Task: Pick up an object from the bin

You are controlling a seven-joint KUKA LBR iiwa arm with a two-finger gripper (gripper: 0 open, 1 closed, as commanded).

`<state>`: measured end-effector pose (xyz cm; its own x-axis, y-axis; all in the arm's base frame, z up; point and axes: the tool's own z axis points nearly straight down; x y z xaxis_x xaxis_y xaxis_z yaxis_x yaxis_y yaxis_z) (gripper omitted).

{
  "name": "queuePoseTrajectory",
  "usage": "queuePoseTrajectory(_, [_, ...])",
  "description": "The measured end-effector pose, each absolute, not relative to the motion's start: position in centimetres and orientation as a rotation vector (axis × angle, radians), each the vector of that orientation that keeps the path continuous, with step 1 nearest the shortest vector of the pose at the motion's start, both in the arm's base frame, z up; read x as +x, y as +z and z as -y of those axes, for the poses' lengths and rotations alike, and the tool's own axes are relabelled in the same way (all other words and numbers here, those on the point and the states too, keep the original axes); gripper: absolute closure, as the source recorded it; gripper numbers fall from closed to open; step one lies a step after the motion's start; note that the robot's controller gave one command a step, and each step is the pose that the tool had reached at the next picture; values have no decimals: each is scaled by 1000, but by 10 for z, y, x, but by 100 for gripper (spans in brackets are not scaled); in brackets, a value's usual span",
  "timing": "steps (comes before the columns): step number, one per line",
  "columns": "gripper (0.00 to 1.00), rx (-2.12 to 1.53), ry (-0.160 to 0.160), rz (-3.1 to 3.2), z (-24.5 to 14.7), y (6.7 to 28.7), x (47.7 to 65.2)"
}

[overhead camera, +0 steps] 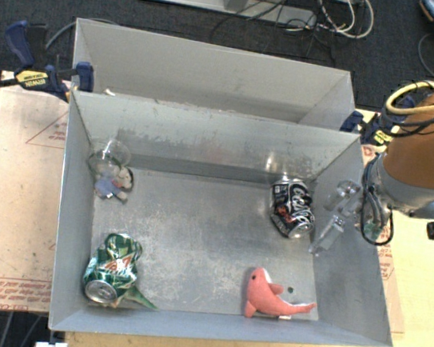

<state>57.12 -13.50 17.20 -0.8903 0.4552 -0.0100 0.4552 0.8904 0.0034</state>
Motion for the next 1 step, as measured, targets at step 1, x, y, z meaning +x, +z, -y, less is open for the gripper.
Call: queuePoseTrajectory(1, [0, 731, 1, -3044, 135, 172, 571])
